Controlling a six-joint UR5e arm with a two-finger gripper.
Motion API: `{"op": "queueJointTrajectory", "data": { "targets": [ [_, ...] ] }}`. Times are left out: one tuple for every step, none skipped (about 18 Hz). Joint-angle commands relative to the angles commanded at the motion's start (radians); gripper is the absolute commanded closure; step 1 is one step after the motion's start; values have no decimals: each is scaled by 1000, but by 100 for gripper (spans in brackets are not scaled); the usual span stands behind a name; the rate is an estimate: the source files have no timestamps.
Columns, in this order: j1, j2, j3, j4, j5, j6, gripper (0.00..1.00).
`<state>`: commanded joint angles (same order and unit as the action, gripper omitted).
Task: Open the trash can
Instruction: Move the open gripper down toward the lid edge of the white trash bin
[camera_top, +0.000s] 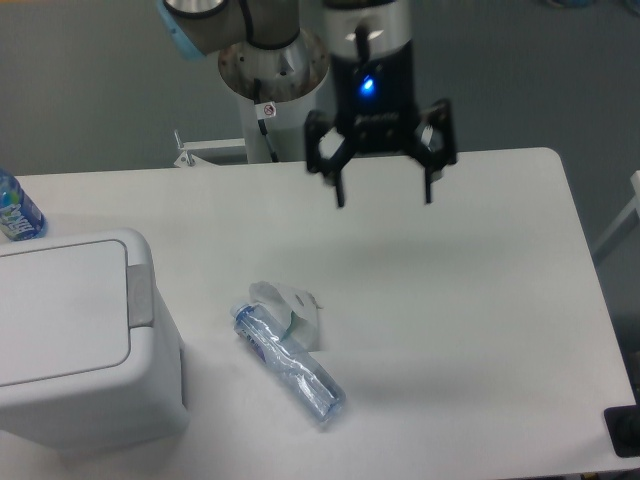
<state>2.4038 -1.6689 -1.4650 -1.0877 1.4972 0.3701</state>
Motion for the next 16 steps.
{"op": "queueJointTrajectory", "data": {
  "targets": [
    [-8, -6, 0, 11, 0, -28, 0],
    [-23, -11, 0, 24, 0, -51, 0],
    [-40, -14, 2, 31, 0, -66, 0],
    [-52, -21, 2, 31, 0, -77, 0],
    [-63, -28, 6, 31, 0, -86, 0],
    [-71, -34, 15, 31, -2, -92, 0],
    [-83, -44, 29, 31, -2, -98, 0],
    [-98, -58, 44, 31, -2, -112, 0],
    [-109, -72, 55, 31, -2, -132, 0],
    [-120, -84, 64, 31, -2, -152, 0],
    [-136, -98, 69, 31, -2, -167, 0],
    [-153, -104, 72, 31, 0, -177, 0],
    [-167, -107, 72, 31, -2, -180, 0],
    [-182, -112, 71, 31, 0, -189, 0],
    [-192, -114, 71, 31, 0, -209, 0],
    [-195, -114, 71, 31, 0, -230, 0]
  ]
}}
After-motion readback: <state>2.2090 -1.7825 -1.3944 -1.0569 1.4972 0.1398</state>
